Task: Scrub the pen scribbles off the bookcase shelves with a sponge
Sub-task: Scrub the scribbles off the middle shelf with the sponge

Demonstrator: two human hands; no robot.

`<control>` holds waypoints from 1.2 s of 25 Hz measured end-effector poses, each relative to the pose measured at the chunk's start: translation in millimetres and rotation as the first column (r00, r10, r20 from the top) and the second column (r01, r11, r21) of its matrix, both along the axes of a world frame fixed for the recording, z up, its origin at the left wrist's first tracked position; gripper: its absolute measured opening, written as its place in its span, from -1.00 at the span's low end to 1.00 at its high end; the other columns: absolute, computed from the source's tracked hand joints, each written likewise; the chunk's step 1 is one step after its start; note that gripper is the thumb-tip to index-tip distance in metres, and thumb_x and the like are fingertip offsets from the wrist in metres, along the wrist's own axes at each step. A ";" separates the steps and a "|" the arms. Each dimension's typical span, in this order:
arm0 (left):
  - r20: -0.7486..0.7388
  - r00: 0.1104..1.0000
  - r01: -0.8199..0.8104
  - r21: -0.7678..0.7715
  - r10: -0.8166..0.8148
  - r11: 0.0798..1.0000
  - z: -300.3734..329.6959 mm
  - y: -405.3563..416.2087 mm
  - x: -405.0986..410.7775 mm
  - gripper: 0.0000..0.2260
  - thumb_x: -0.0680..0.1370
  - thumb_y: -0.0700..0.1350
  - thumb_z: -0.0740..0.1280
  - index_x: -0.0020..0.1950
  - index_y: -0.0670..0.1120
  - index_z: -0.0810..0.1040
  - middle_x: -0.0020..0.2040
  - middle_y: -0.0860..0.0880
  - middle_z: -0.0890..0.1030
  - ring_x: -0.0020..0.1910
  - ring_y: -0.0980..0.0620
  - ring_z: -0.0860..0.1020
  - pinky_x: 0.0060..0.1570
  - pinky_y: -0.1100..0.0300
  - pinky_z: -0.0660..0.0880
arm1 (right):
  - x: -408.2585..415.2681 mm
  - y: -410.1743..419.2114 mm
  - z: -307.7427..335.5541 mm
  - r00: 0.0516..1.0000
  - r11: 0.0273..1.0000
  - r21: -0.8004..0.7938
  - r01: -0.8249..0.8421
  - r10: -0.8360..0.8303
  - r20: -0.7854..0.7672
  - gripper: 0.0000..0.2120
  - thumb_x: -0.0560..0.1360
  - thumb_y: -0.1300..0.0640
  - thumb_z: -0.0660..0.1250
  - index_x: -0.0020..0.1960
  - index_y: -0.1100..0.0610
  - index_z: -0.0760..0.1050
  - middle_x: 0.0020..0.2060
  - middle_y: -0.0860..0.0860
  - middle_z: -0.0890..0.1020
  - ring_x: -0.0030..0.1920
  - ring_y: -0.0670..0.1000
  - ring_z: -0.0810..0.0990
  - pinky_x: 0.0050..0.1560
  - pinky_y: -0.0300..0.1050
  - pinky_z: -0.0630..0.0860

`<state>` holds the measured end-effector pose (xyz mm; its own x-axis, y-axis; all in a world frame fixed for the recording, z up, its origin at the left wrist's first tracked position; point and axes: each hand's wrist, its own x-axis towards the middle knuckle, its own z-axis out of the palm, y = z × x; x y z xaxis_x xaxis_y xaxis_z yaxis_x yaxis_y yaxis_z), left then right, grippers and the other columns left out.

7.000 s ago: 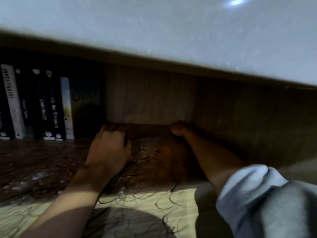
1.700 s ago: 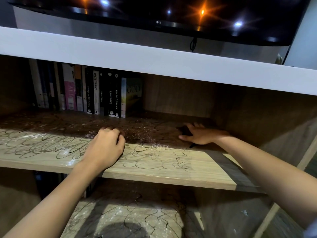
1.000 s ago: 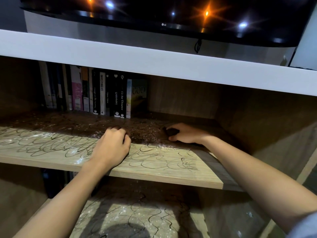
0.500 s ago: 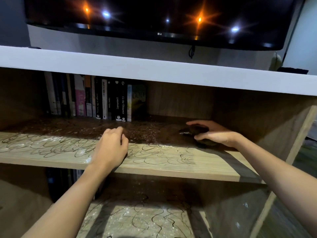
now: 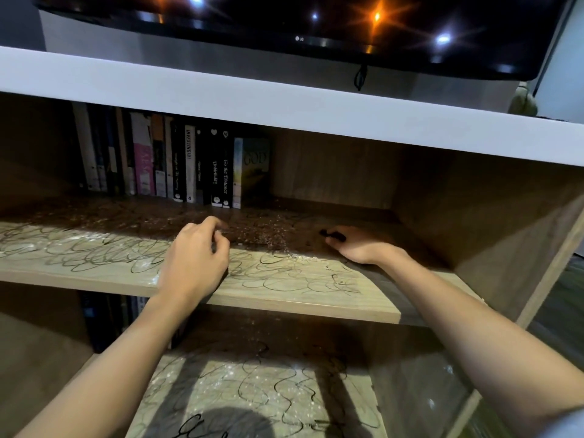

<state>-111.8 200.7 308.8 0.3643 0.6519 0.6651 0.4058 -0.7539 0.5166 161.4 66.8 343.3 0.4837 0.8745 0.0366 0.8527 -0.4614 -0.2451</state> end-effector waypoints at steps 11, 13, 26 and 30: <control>-0.104 0.994 0.040 -0.024 -0.042 0.999 -6.3 14.4 5.7 -0.84 0.56 -0.05 0.17 -0.02 0.02 0.54 -0.23 -0.05 0.57 -0.25 -0.04 0.52 -0.22 0.07 0.46 | -62.7 -35.5 2.4 0.951 0.940 0.227 -0.254 0.286 -0.121 -0.73 0.62 0.15 0.16 0.23 -0.10 0.50 -0.22 -0.09 0.63 -0.31 -0.17 0.55 -0.22 -0.23 0.47; -0.098 0.994 0.045 -0.037 -0.048 0.998 -7.8 16.8 6.4 -0.84 0.55 -0.04 0.16 -0.05 0.03 0.53 -0.27 -0.06 0.55 -0.30 -0.03 0.51 -0.25 0.09 0.44 | -57.8 -43.1 9.0 0.957 0.924 0.329 -0.197 0.254 -0.139 -0.72 0.63 0.17 0.15 0.28 -0.06 0.47 -0.07 -0.12 0.60 -0.16 -0.09 0.59 -0.12 -0.17 0.52; -0.096 0.994 0.048 -0.041 -0.052 0.998 -6.8 16.2 8.0 -0.84 0.57 -0.09 0.18 -0.06 -0.01 0.56 -0.15 -0.09 0.60 -0.11 -0.06 0.51 -0.12 0.06 0.48 | -66.6 -31.4 0.3 0.945 0.956 0.248 -0.155 0.217 -0.244 -0.63 0.57 0.25 0.11 0.16 -0.07 0.58 -0.28 -0.06 0.61 -0.45 -0.08 0.39 -0.39 -0.22 0.31; -0.092 0.994 0.058 -0.034 -0.061 0.998 -5.5 14.2 7.1 -0.84 0.57 -0.12 0.18 -0.08 -0.01 0.56 -0.19 -0.05 0.59 -0.05 -0.08 0.50 -0.09 0.06 0.46 | -60.7 -56.3 5.6 0.894 0.931 0.286 -0.226 0.315 -0.318 -0.60 0.51 0.27 0.14 0.02 -0.13 0.64 -0.08 0.11 0.67 -0.28 0.02 0.46 -0.24 -0.13 0.35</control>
